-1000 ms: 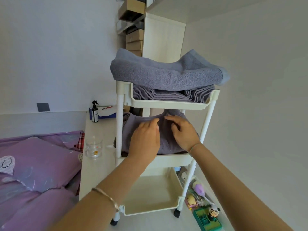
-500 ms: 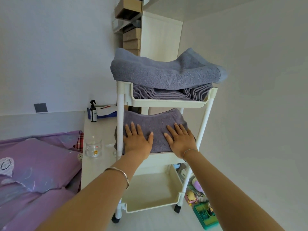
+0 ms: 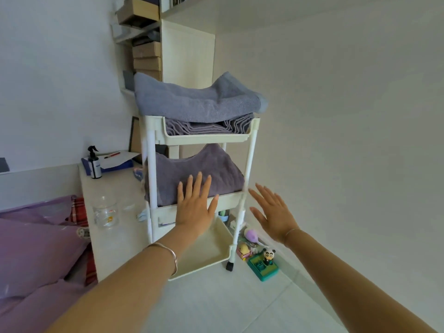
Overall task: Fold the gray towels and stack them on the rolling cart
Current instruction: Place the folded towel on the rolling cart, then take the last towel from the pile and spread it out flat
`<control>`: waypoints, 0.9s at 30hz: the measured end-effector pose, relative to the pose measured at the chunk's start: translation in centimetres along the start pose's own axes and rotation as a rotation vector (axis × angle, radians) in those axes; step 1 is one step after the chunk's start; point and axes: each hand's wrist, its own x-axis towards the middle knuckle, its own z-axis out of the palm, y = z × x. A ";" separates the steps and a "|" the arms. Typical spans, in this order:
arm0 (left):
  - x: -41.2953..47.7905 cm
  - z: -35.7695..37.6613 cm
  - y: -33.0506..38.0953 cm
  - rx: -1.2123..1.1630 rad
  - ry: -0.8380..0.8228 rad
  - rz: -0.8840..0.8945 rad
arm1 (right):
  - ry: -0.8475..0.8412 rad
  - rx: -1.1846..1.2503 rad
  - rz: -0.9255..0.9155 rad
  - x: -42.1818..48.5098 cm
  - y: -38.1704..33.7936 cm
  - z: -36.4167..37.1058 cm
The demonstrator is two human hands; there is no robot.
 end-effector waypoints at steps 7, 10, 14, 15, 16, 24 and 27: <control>-3.3 -3.2 8.9 -0.193 -0.029 0.273 | 0.099 -0.107 0.350 -14.6 3.5 -6.9; -7.1 -4.7 13.3 -0.356 -0.076 0.432 | 0.162 -0.144 0.513 -21.5 2.7 -9.4; -12.7 -6.2 18.3 -0.457 -0.122 0.590 | 0.221 -0.177 0.674 -30.1 0.6 -12.0; -13.9 -6.5 19.4 -0.475 -0.131 0.621 | 0.232 -0.184 0.701 -31.9 0.0 -12.4; -15.2 -6.8 20.4 -0.491 -0.145 0.658 | 0.241 -0.193 0.733 -33.9 -0.6 -12.9; -28.4 -10.0 30.0 -0.600 -0.248 0.976 | 0.302 -0.279 1.040 -52.8 -5.3 -16.4; -33.0 -10.7 33.4 -0.628 -0.307 1.060 | 0.325 -0.303 1.128 -58.4 -5.8 -17.2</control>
